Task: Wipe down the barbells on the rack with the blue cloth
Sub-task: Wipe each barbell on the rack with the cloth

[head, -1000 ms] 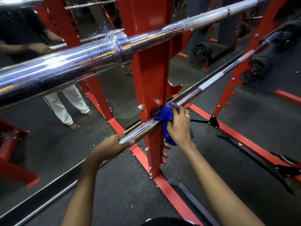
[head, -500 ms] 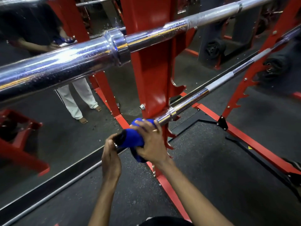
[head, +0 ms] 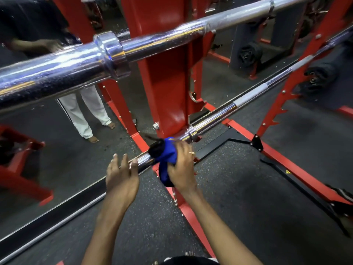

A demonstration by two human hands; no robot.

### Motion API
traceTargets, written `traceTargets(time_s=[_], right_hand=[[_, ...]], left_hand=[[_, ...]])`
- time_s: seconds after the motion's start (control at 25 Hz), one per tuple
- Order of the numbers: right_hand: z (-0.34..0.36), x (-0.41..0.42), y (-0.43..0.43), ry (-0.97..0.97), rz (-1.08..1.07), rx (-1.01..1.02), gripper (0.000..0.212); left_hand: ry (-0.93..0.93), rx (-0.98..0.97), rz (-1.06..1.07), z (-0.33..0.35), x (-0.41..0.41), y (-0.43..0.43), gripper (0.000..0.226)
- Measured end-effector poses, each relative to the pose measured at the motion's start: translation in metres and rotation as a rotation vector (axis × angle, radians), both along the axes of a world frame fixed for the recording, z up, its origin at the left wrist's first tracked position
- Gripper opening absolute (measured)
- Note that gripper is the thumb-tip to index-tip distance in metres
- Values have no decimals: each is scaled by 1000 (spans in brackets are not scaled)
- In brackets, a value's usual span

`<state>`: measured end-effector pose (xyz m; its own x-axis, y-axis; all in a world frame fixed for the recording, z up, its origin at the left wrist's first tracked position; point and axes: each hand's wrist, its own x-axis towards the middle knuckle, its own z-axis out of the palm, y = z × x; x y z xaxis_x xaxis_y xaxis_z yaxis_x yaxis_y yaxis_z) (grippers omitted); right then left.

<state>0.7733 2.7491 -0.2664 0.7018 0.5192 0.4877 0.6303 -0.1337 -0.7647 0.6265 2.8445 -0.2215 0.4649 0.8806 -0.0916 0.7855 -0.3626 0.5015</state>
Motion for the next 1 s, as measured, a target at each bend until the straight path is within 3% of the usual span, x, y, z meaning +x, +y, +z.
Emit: traceTargets(time_s=[0.12, 0.2, 0.36, 0.44, 0.56, 0.68, 0.76, 0.84, 0.92, 1.0], right_hand=[[13, 56, -22, 234, -242, 176, 49], [22, 93, -31, 179, -311, 122, 46], [24, 126, -13, 141, -92, 63, 49], [20, 138, -9, 95, -48, 12, 40], [26, 170, -12, 39, 1, -104, 30], [34, 194, -11, 112, -224, -85, 22], [28, 182, -11, 52, -316, -78, 33], [24, 152, -13, -5, -165, -116, 46], [21, 146, -20, -33, 16, -177, 45], [19, 165, -27, -140, 51, -294, 47]], left_hand=[[213, 302, -170, -12, 27, -17, 61], [218, 401, -200, -18, 46, -25, 65], [184, 589, -123, -25, 61, -30, 57], [155, 641, -104, -30, 58, -30, 54], [120, 636, -87, -32, 58, -30, 54], [79, 606, -101, -31, 58, -28, 54], [50, 588, -119, -30, 55, -26, 54], [21, 561, -119, -28, 53, -26, 54], [21, 516, -121, -27, 55, -27, 53], [-3, 531, -129, -30, 55, -27, 53]])
